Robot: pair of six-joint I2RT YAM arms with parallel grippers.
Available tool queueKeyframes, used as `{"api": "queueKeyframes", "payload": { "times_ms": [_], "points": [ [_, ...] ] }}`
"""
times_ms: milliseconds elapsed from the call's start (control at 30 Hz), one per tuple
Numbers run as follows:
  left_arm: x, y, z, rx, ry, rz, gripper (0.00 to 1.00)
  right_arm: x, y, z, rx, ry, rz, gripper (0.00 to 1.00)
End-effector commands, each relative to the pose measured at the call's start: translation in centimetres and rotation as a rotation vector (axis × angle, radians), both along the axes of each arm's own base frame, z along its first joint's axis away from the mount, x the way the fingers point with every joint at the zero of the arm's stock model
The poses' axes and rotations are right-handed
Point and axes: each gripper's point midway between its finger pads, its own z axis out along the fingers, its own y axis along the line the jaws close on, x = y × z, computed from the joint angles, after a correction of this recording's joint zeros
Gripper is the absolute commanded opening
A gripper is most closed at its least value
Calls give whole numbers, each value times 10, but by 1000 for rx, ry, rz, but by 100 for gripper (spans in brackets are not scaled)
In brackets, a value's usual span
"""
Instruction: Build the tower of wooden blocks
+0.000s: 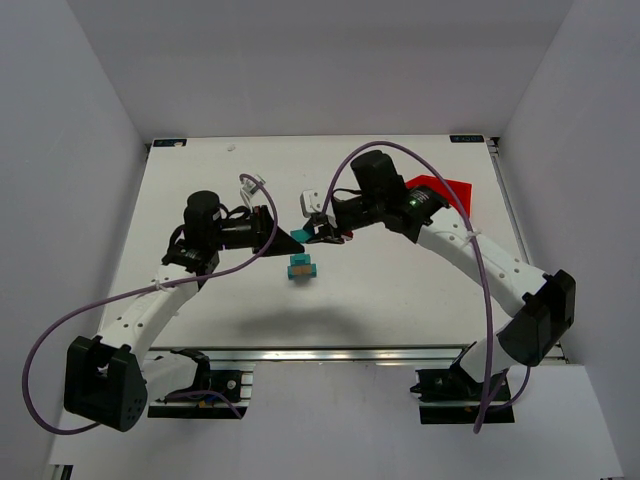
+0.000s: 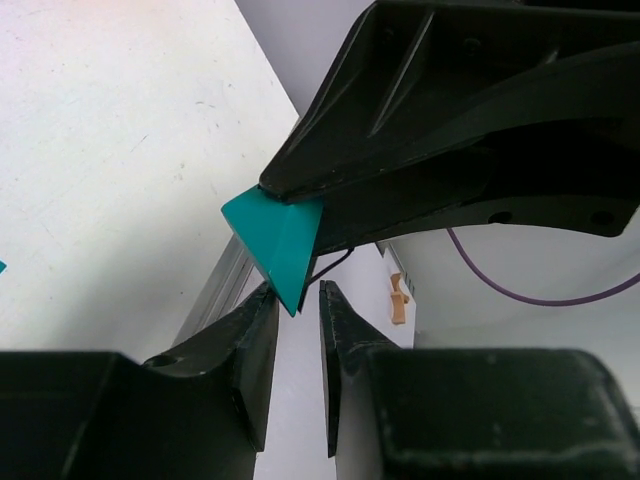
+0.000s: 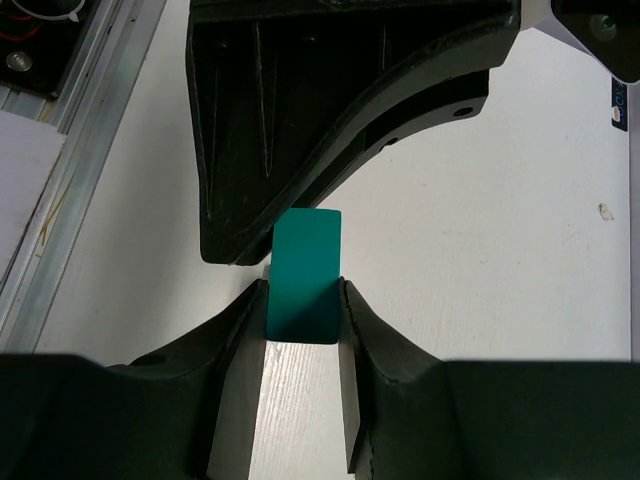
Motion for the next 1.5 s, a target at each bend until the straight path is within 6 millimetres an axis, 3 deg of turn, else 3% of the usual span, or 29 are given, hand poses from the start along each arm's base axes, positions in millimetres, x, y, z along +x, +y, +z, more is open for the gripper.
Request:
{"api": "queueKeyframes", "payload": {
  "times_ms": [0, 67, 267, 367, 633, 767, 800, 833, 900, 967, 1133, 1200, 1300, 1467],
  "points": [
    [-4, -2, 27, -38, -101, -27, 33, -17, -1, -1, -30, 12, 68, 0],
    [-3, -2, 25, -38, -94, -32, 35, -21, -2, 0, -34, 14, 84, 0],
    [-5, -3, 25, -34, -88, -51, 61, -20, -5, -1, -59, -8, 82, 0],
    [-2, -2, 21, -13, -82, -27, 63, -19, -5, -2, -75, -4, 75, 0],
    [2, 0, 19, 10, -86, 4, 42, -9, 3, 3, -40, 2, 14, 0],
    [6, 2, 16, 29, -70, 37, 15, -10, 6, 3, -43, 3, 14, 0],
    [6, 2, 16, 29, -70, 41, 3, -9, 6, 2, -44, 4, 5, 0],
    [6, 2, 17, 28, -71, 46, 0, -7, 6, 1, -51, 1, -5, 0],
    [9, 2, 17, 29, -69, 59, 0, -8, 6, 0, -56, -2, -10, 0],
    [9, 3, 18, 24, -67, 72, 0, -6, 7, 1, -48, -9, -25, 11],
    [12, 3, 31, -24, -116, 111, 0, -3, 4, 9, -5, -25, -75, 20],
    [13, 3, 35, -33, -130, 115, 0, -1, 6, 20, 37, -55, -87, 20],
    [12, 3, 40, -48, -142, 115, 0, -1, 6, 24, 62, -58, -91, 8],
    [11, 3, 43, -52, -153, 120, 0, 6, 8, 29, 85, -49, -142, 1]
  ]
}}
